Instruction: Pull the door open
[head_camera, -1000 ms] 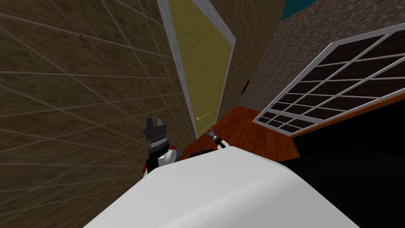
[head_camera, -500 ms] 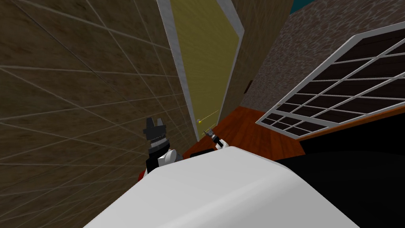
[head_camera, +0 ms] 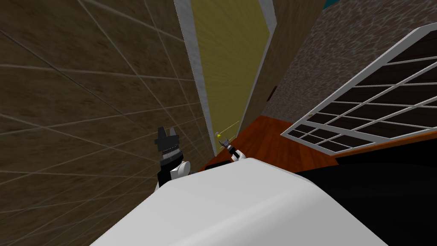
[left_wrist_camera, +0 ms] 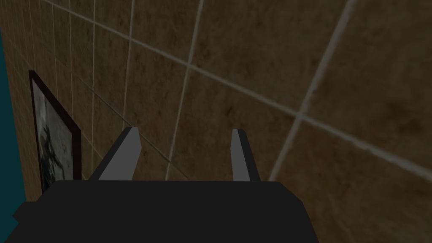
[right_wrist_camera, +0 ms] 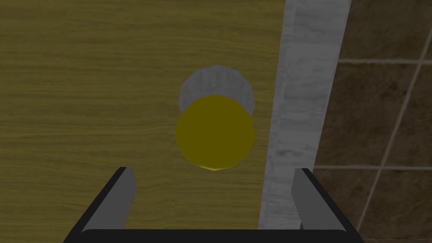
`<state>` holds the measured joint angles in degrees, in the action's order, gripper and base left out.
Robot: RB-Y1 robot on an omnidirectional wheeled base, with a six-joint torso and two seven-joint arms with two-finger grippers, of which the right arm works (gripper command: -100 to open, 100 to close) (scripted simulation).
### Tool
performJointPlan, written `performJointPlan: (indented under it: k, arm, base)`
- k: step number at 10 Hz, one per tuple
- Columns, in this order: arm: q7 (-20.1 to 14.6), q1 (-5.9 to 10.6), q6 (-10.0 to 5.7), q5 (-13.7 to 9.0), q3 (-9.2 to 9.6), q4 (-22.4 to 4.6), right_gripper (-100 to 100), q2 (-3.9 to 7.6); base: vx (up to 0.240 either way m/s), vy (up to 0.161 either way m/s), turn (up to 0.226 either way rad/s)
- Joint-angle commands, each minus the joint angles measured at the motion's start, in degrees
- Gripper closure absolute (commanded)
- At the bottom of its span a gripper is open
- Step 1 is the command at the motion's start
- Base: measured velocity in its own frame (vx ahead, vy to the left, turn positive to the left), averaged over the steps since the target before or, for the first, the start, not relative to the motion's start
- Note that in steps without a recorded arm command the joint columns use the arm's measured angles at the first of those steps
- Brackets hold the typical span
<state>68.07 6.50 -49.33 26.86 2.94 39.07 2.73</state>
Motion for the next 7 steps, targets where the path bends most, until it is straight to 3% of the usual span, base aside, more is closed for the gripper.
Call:
performJointPlan:
  k: [1,4,5,7]
  arm:
    - [0.15,0.39,0.05,-0.08,0.02,-0.33,-100,-0.35]
    - [0.22,0.56,0.08,-0.11,0.05,-0.43,-100,-0.58]
    - [0.22,0.56,0.08,-0.11,0.05,-0.43,100,-0.58]
    - [0.22,0.56,0.08,-0.11,0.05,-0.43,100,-0.58]
  base:
    - [0.192,0.083,0.026]
    - [0.144,0.036,0.031]
    - [-0.035,-0.011,-0.003]
    - [-0.020,-0.003,-0.006]
